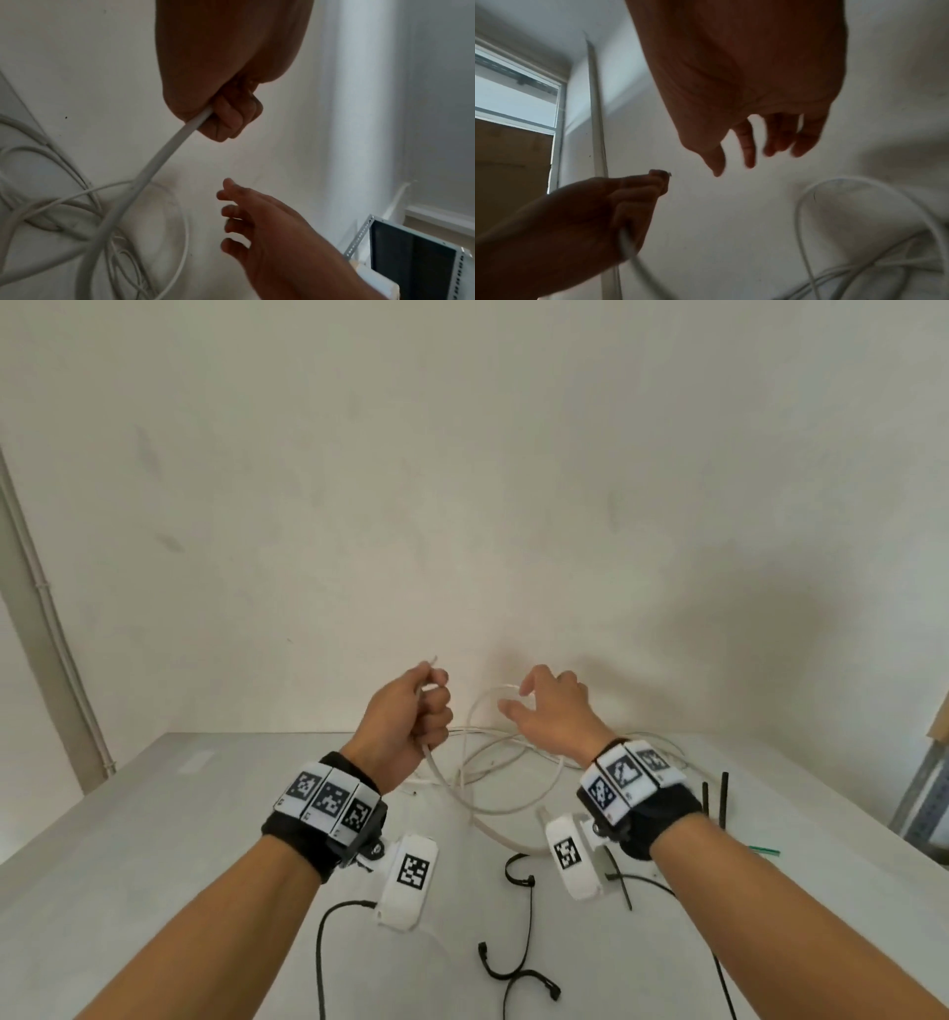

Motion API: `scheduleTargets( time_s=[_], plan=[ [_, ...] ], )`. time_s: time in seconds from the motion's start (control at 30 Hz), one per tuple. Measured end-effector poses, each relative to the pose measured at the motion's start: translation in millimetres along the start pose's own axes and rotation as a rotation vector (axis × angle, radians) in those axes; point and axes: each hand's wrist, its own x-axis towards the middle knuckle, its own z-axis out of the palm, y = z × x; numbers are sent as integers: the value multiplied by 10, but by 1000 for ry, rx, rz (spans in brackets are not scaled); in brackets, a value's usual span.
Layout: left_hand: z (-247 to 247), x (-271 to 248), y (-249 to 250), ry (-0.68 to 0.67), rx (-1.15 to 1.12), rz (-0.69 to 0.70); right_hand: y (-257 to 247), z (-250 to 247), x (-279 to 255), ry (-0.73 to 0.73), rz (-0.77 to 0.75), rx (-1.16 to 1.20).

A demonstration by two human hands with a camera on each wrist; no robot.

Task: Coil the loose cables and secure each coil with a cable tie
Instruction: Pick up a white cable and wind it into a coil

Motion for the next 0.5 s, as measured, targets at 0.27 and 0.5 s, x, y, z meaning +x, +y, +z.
scheduleTargets(
  time_s=[0.27, 0.5],
  plan=[
    [154, 81, 98, 43, -325, 148, -172, 234, -411, -662, 189, 486],
    [195, -65, 149, -47, -259, 124, -6, 260, -341, -533, 279, 1073]
  ],
)
